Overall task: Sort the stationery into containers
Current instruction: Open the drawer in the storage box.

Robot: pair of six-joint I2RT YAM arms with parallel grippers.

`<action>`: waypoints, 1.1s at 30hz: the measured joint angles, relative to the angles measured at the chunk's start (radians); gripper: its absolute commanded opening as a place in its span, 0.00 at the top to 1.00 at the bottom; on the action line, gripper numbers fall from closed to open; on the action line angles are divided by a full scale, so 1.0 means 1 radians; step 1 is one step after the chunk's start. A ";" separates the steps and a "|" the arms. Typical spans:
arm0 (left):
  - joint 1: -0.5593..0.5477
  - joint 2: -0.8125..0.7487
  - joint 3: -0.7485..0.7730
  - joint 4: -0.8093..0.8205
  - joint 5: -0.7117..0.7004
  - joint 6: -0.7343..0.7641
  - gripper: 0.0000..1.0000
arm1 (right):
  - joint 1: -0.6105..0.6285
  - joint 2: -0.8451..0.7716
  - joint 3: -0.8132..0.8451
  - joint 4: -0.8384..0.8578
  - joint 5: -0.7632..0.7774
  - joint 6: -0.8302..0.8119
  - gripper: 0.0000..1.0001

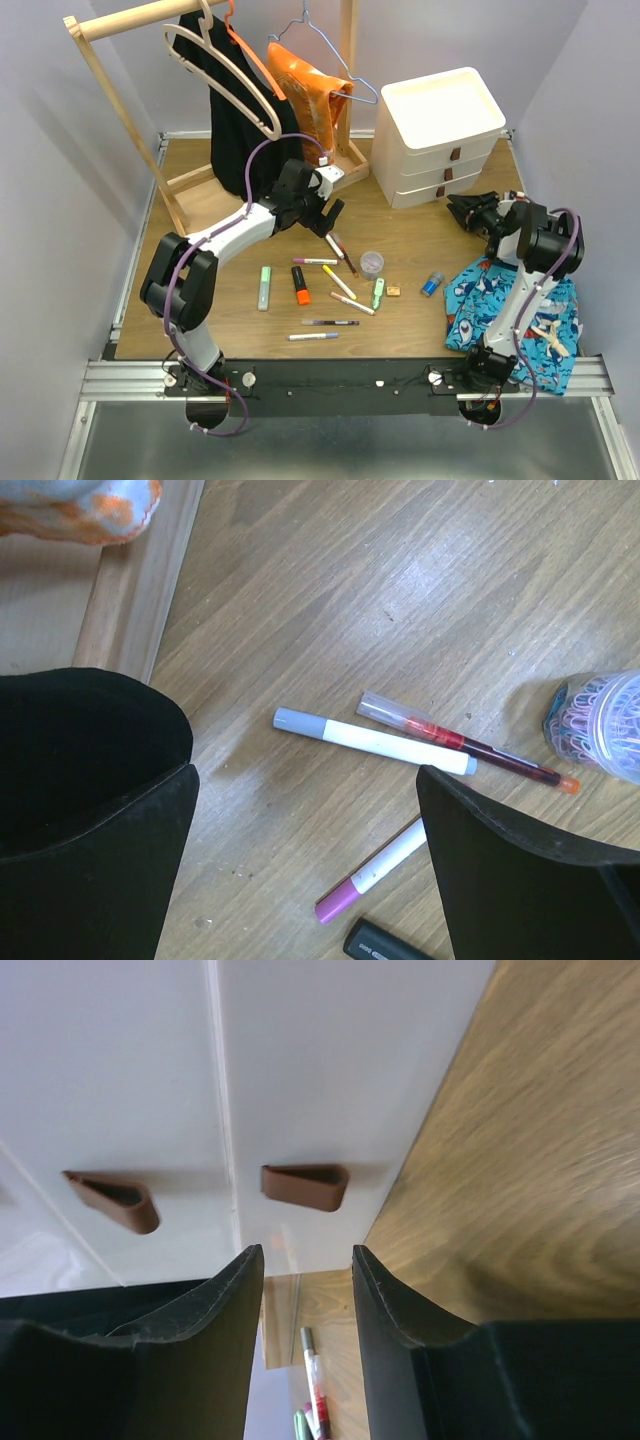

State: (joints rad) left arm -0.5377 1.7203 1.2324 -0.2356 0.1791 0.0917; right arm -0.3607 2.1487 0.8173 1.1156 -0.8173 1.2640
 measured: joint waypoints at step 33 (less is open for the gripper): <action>0.023 0.083 0.068 -0.081 0.038 0.000 0.01 | 0.067 0.194 0.129 0.210 0.051 0.029 0.88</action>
State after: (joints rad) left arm -0.5148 1.8034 1.3003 -0.3168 0.2169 0.0921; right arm -0.2935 2.3428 0.9463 1.3254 -0.7666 1.2926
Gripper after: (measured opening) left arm 0.988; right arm 0.334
